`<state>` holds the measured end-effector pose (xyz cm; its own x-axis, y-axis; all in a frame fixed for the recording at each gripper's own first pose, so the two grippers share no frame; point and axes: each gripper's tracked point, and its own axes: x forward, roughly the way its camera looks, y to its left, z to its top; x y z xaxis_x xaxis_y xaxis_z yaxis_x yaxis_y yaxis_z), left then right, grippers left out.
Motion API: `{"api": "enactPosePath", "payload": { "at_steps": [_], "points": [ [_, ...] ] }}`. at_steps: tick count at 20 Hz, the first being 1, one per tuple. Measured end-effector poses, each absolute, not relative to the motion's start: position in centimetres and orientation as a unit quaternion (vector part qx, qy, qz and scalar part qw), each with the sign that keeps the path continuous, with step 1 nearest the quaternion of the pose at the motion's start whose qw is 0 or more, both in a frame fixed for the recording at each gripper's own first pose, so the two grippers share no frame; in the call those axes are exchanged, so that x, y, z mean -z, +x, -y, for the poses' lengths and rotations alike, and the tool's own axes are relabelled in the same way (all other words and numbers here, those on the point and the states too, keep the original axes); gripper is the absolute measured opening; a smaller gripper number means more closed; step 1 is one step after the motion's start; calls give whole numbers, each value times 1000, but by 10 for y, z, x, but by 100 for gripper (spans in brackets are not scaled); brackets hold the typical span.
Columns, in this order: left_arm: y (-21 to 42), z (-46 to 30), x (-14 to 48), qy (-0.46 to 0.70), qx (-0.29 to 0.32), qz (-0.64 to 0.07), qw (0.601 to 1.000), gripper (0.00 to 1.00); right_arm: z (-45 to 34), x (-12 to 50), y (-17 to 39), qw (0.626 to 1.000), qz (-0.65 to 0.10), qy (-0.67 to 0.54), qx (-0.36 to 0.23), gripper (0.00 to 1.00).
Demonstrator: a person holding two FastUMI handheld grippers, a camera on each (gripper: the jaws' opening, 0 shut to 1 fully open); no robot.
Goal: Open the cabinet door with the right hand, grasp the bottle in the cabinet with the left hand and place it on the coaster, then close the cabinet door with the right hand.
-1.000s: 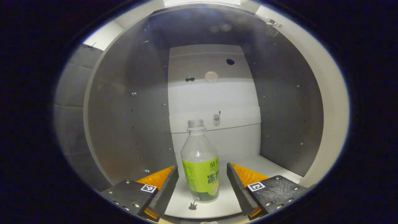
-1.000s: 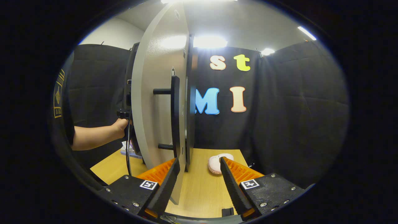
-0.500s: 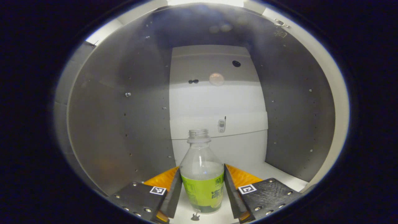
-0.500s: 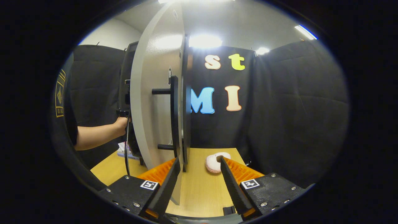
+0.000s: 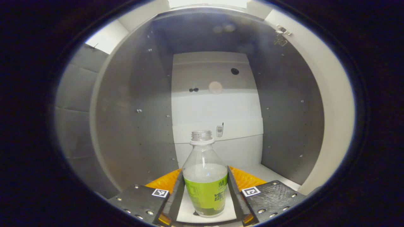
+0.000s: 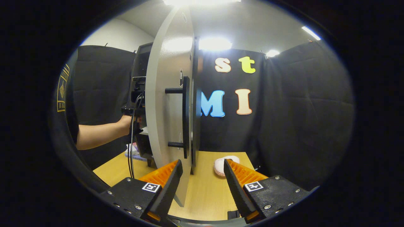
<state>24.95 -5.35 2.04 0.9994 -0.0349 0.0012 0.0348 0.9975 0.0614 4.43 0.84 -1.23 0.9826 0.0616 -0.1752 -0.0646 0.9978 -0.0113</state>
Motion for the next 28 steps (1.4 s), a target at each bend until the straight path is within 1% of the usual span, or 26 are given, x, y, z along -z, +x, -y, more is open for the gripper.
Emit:
{"api": "enactPosePath", "payload": {
  "at_steps": [4,10,13,14,15,16,17,19,20,21,23,24,25,28],
  "points": [
    [210,50,-37,41,0,7,999,76,0,7,39,995,-75,1,-63,82],
    [130,37,-59,37,-37,33,998,76,17,7,26,991,-75,4,-111,82],
    [89,28,-56,37,-72,33,996,75,23,14,23,987,-77,12,-138,82],
    [75,23,-51,36,-81,31,996,69,24,17,25,986,-78,19,-146,82],
    [57,20,-45,41,-86,26,995,76,26,20,26,985,-79,25,-151,82],
    [37,19,-38,48,-90,23,995,69,30,25,29,985,-79,29,-151,83],
    [22,19,-32,53,-91,24,994,69,33,31,34,985,-81,32,-148,83],
    [-10,25,-19,58,-94,26,994,69,44,46,46,988,-90,36,-122,84],
    [-27,24,-11,58,-99,32,993,69,44,52,52,989,-89,41,-114,82],
    [-41,25,-3,54,-102,37,993,69,45,54,59,990,-84,46,-106,84],
    [-63,23,19,49,-110,43,992,69,48,65,76,992,-87,47,-84,84],
    [-72,21,30,50,-114,45,991,72,51,76,83,992,-95,38,-73,84],
    [-80,17,43,49,-118,43,991,69,54,84,89,993,-98,27,-60,84],
    [-99,1,92,49,-142,24,988,69,68,113,102,995,-100,6,-16,84]
  ]
}}
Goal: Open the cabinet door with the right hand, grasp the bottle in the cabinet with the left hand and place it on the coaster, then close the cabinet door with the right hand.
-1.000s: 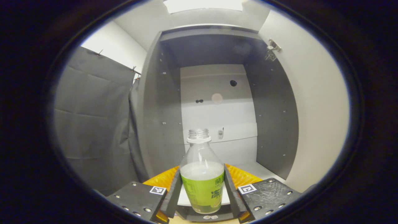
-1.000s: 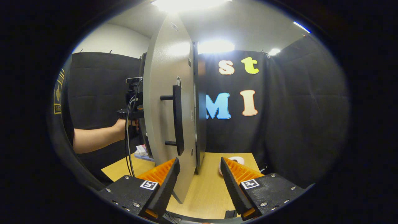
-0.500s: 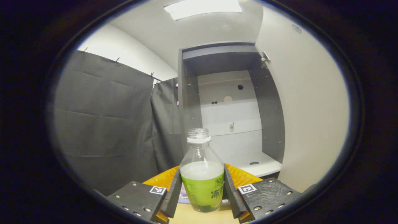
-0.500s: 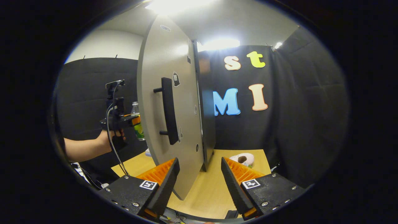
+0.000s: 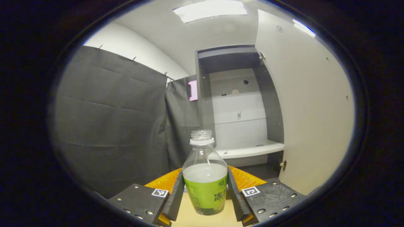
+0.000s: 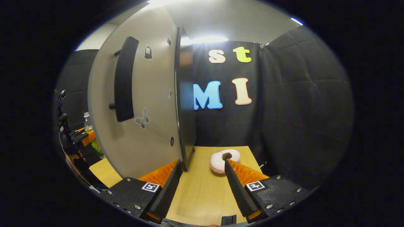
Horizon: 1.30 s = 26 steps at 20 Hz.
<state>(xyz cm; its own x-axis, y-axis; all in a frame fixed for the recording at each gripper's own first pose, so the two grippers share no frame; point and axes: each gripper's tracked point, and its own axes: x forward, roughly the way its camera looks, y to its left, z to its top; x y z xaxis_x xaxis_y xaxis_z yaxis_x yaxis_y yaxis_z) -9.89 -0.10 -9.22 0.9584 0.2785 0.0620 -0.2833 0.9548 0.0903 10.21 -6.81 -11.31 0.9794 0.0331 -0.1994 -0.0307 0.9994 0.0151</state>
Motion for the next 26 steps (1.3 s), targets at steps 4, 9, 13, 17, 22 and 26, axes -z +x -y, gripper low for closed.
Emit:
{"api": "enactPosePath", "payload": {
  "at_steps": [4,9,13,17,22,26],
  "points": [
    [-122,-5,163,48,-151,22,987,69,92,151,110,994,-91,-35,52,84],
    [-142,-14,258,56,-178,1,982,69,80,214,117,979,-159,-122,19,88],
    [-152,-27,316,42,-204,-24,978,69,75,239,114,969,-192,-153,-1,92],
    [-153,-34,314,31,-206,-5,978,69,66,244,113,969,-208,-137,0,93],
    [-154,-37,302,21,-184,-7,983,90,43,242,115,968,-210,-136,-18,92],
    [-164,-42,278,-2,-177,-7,984,91,37,240,113,968,-212,-136,-19,93]
  ]
}}
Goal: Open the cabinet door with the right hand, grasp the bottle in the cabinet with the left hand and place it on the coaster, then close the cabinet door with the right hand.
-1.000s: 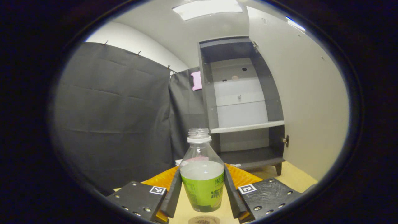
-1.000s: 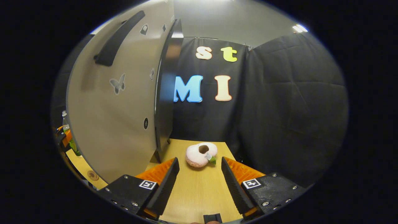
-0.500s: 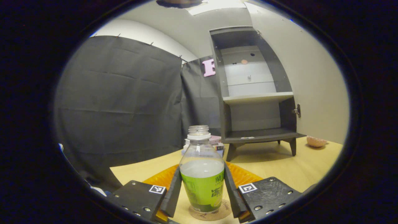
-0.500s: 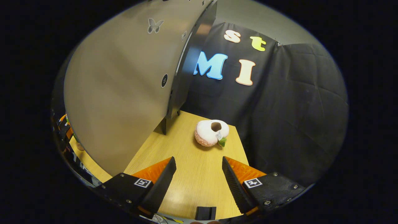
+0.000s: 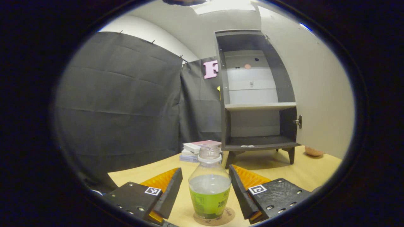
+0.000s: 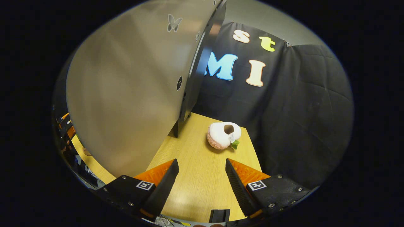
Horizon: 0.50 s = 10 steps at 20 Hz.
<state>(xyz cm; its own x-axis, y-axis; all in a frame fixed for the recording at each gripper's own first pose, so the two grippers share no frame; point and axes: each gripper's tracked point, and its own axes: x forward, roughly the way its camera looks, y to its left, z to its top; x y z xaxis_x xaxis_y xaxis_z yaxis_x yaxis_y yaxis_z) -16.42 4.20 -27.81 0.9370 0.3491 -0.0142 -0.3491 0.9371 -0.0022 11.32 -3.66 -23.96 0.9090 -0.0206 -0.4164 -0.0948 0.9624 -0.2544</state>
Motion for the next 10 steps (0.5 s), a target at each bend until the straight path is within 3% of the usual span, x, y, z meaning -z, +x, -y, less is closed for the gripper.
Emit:
{"api": "enactPosePath", "payload": {
  "at_steps": [1,10],
  "points": [
    [-167,-42,268,-11,-172,-2,985,84,38,235,112,969,-209,-130,-16,93],
    [-153,-38,171,-8,-111,22,994,84,48,217,97,975,-193,-110,-1,95]
  ]
}}
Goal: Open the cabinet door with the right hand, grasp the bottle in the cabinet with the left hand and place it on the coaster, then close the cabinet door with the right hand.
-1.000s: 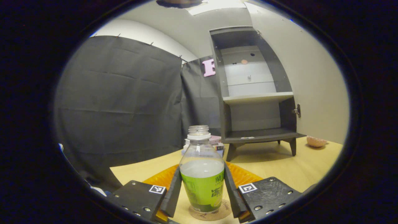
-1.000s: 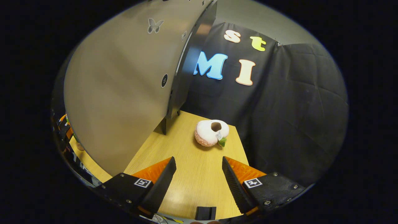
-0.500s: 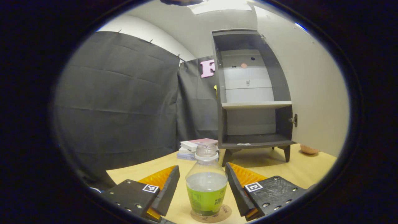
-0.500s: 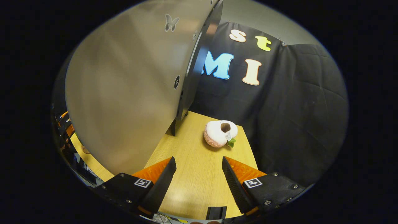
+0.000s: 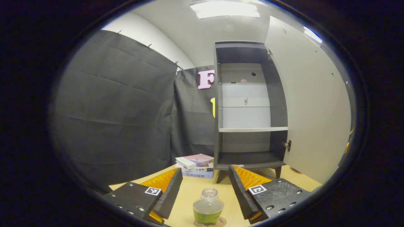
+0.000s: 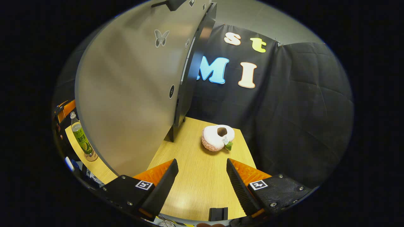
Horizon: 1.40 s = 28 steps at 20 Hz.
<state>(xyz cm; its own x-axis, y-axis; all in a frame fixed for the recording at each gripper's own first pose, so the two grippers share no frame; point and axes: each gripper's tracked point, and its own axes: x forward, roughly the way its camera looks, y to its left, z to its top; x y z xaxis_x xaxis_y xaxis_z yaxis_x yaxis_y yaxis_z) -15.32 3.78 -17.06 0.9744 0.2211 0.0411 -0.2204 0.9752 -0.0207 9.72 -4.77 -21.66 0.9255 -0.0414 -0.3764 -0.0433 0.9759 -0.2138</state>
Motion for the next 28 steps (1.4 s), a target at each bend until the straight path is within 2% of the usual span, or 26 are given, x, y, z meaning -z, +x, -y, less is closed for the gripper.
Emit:
{"api": "enactPosePath", "payload": {
  "at_steps": [2,10,11,12,13,14,15,16,18,19,22,23,24,28],
  "points": [
    [-151,-21,152,-16,-81,13,997,84,47,206,97,978,-186,-93,4,96],
    [-162,-3,55,-14,-42,0,999,84,68,142,97,988,-136,-49,43,96],
    [-163,-5,45,-4,-40,-5,999,92,71,131,96,990,-126,-45,46,95],
    [-161,-5,35,5,-37,-7,999,92,71,121,97,991,-116,-38,45,95],
    [-160,-5,23,14,-37,-6,999,92,71,108,97,993,-103,-30,45,96],
    [-158,-4,13,22,-41,-4,999,85,71,96,98,995,-91,-21,43,96],
    [-158,-4,1,28,-42,-1,999,85,69,86,98,996,-85,-15,38,96],
    [-159,2,-10,31,-42,2,999,92,68,78,98,996,-81,-11,36,95],
    [-157,10,-26,35,-41,7,999,92,60,51,98,998,-63,5,17,96],
    [-154,13,-33,39,-39,8,998,85,54,35,98,999,-50,16,3,97],
    [-159,18,-46,65,-48,3,997,86,45,3,92,999,-29,27,-26,96],
    [-163,21,-50,73,-50,4,996,82,44,-5,89,999,-25,31,-31,95],
    [-167,23,-53,77,-55,4,996,86,41,-13,87,998,-18,38,-41,95],
    [-185,45,-43,28,-55,-5,998,85,35,-30,80,996,1,68,-62,95]
  ]
}}
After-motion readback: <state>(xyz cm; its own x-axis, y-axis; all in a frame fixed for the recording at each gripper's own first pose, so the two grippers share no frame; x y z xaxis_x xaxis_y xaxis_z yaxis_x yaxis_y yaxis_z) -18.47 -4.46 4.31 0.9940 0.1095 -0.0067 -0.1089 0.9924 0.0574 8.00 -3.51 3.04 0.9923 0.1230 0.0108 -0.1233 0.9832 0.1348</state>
